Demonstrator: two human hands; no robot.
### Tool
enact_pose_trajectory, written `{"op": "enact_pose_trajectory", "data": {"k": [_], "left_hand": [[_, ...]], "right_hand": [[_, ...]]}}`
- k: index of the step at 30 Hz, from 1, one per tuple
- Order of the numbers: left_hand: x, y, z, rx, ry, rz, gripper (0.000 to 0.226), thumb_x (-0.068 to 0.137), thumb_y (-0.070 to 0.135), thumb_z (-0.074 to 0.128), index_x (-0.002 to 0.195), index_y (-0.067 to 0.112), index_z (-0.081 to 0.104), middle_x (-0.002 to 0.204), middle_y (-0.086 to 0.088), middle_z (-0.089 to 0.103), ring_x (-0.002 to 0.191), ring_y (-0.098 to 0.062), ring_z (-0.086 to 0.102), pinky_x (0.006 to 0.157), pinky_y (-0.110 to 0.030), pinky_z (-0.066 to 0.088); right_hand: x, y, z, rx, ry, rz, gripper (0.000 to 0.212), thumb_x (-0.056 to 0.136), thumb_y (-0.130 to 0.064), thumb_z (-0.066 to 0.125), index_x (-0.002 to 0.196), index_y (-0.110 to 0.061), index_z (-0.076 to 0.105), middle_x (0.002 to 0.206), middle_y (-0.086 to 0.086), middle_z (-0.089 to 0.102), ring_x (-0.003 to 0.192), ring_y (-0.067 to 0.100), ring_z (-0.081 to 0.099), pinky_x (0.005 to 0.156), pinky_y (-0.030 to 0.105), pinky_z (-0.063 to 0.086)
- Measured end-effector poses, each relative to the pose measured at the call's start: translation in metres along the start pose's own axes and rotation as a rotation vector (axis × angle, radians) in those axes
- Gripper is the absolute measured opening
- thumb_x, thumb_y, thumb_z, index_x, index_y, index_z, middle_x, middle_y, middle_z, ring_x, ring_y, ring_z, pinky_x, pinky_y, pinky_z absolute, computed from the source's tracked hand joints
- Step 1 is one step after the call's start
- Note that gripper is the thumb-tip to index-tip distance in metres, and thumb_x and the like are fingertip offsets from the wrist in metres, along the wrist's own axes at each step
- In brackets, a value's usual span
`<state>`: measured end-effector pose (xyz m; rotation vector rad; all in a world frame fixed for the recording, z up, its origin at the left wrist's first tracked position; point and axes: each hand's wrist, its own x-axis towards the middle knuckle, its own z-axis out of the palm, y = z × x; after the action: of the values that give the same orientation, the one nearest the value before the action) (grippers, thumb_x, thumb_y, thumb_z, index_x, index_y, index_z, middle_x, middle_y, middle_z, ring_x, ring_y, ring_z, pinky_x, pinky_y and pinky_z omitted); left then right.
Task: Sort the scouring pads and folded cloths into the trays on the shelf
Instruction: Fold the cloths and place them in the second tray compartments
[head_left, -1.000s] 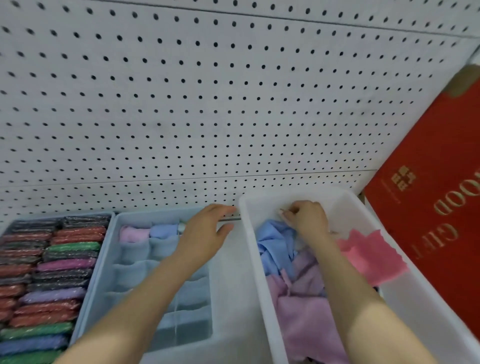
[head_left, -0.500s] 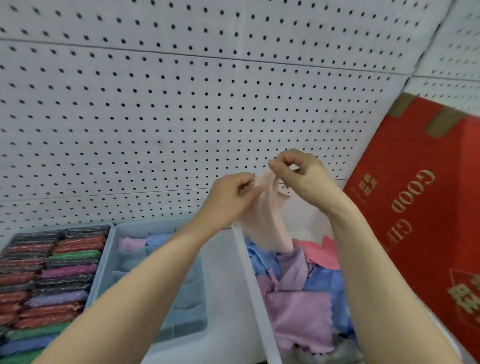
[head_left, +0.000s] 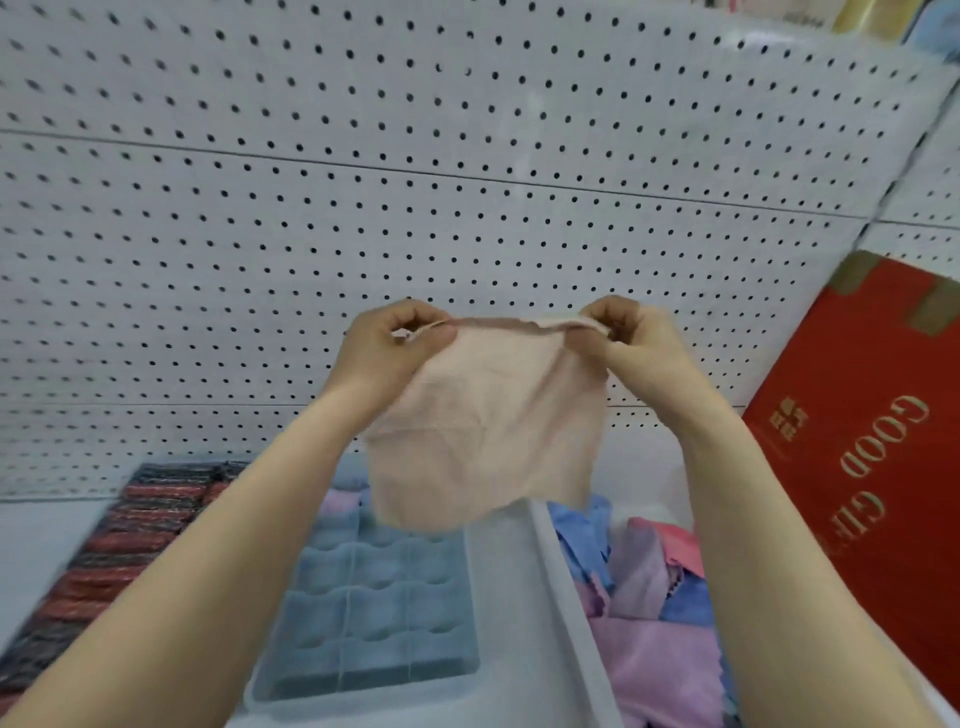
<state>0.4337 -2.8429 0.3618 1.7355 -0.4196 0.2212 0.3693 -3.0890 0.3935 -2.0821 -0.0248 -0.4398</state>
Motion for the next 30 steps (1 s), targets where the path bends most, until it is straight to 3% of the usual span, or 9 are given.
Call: {"op": "enact_pose_trajectory", "data": {"k": [5,11,13,16,18,21,24,27,30], "left_hand": [[-0.002,-0.019,-0.033,0.104,-0.033,-0.029,0.004,0.087,0.025,0.071,0.089,0.026,0.075,0.083,0.013,0.071,0.073,-0.003,0.061,0.071,-0.027,0.048],[-0.01,-0.028,-0.056,0.014,0.11,-0.07,0.007,0.089,0.022,0.068,0.088,0.018,0.074,0.078,0.005,0.07,0.073,-0.011,0.063,0.07,-0.033,0.051],[-0.01,-0.033,-0.064,0.027,0.158,-0.09,0.004,0.087,0.021,0.071,0.087,0.019,0.074,0.081,0.002,0.071,0.075,-0.011,0.063,0.073,-0.034,0.052],[-0.014,-0.037,-0.074,0.042,0.186,-0.129,0.003,0.086,0.017,0.073,0.088,0.019,0.074,0.086,-0.004,0.073,0.078,-0.014,0.066,0.082,-0.039,0.058],[-0.017,-0.039,-0.079,0.148,0.187,-0.126,0.008,0.087,0.017,0.071,0.089,0.024,0.073,0.09,0.001,0.073,0.082,-0.013,0.066,0.087,-0.039,0.057],[-0.026,-0.029,-0.07,0.437,0.051,-0.06,0.03,0.087,0.022,0.067,0.116,0.03,0.065,0.119,0.014,0.064,0.111,-0.005,0.057,0.101,-0.028,0.044],[-0.032,-0.01,-0.041,0.358,-0.175,-0.011,0.052,0.082,0.033,0.074,0.131,0.036,0.055,0.123,0.02,0.061,0.116,0.003,0.053,0.098,-0.019,0.04],[-0.031,-0.007,-0.022,0.206,-0.232,-0.017,0.032,0.076,0.033,0.077,0.107,0.032,0.068,0.098,0.014,0.07,0.095,-0.005,0.064,0.087,-0.028,0.051],[-0.031,-0.013,-0.03,0.048,-0.061,-0.093,0.007,0.082,0.022,0.075,0.088,0.026,0.073,0.082,0.008,0.07,0.078,-0.01,0.062,0.075,-0.03,0.052]], "right_hand": [[0.009,-0.003,0.023,0.091,0.111,0.015,0.015,0.099,-0.018,0.05,0.086,-0.025,0.054,0.077,0.004,0.048,0.068,0.014,0.04,0.059,0.029,0.032],[0.009,0.0,0.043,0.06,-0.026,-0.108,0.016,0.09,-0.018,0.064,0.1,-0.028,0.057,0.085,-0.002,0.058,0.073,0.013,0.048,0.065,0.031,0.038],[0.012,-0.001,0.048,0.123,0.011,-0.149,0.006,0.095,-0.017,0.059,0.093,-0.018,0.065,0.078,-0.01,0.06,0.071,0.009,0.047,0.064,0.025,0.035],[0.015,-0.002,0.052,0.22,0.065,-0.095,0.038,0.098,-0.026,0.057,0.087,0.011,0.058,0.06,-0.018,0.049,0.062,0.011,0.036,0.057,0.025,0.027],[0.014,-0.005,0.053,0.24,0.056,-0.069,0.051,0.097,-0.03,0.059,0.073,0.013,0.045,0.054,-0.017,0.045,0.058,0.015,0.032,0.056,0.028,0.024],[0.006,-0.015,0.063,0.251,-0.062,-0.046,0.058,0.094,-0.031,0.064,0.063,0.007,0.034,0.069,-0.007,0.071,0.058,0.009,0.051,0.06,0.028,0.03],[0.0,-0.025,0.09,0.162,-0.23,-0.05,0.052,0.089,-0.042,0.068,0.056,-0.004,0.052,0.057,0.007,0.047,0.062,0.017,0.037,0.061,0.034,0.027],[0.001,-0.026,0.108,0.109,-0.327,-0.021,0.037,0.086,-0.043,0.07,0.065,-0.014,0.066,0.062,0.004,0.051,0.062,0.017,0.049,0.061,0.031,0.038],[-0.001,-0.012,0.1,0.086,-0.462,0.04,0.024,0.084,-0.03,0.076,0.074,-0.009,0.068,0.066,-0.004,0.057,0.061,0.01,0.051,0.06,0.021,0.04]]}}
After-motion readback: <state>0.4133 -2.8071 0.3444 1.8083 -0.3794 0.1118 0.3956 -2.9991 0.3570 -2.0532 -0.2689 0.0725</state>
